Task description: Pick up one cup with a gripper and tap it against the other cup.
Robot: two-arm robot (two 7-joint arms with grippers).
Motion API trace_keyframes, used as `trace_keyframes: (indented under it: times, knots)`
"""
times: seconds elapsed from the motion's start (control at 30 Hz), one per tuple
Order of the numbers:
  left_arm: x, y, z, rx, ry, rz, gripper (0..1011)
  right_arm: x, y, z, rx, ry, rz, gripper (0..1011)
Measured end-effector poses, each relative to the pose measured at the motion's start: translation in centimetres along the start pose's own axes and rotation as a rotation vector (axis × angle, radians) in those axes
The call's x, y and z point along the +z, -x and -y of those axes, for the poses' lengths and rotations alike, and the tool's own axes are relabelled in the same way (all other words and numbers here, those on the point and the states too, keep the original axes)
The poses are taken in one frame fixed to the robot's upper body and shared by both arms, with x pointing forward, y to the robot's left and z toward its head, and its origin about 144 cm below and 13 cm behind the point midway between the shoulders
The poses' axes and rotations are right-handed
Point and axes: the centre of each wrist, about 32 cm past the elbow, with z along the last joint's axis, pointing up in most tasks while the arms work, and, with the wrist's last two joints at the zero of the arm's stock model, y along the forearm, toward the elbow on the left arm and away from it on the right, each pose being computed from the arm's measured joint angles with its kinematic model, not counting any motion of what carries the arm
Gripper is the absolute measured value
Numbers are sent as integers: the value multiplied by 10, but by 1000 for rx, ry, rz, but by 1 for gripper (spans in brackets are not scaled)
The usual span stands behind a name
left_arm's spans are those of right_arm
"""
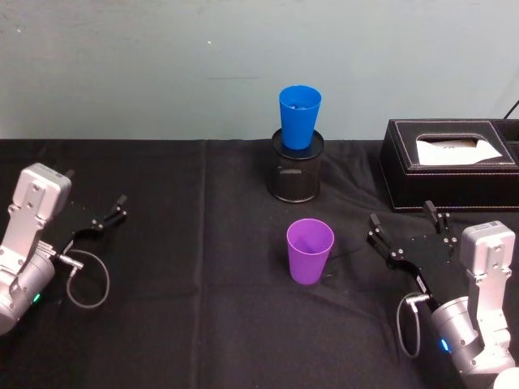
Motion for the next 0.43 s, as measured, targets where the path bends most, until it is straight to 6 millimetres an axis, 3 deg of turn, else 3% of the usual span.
trace_keyframes:
  times: [0.43]
  knots:
    - [0,0,0,0,0,0,1000,0,0,0,0,0,0,1003]
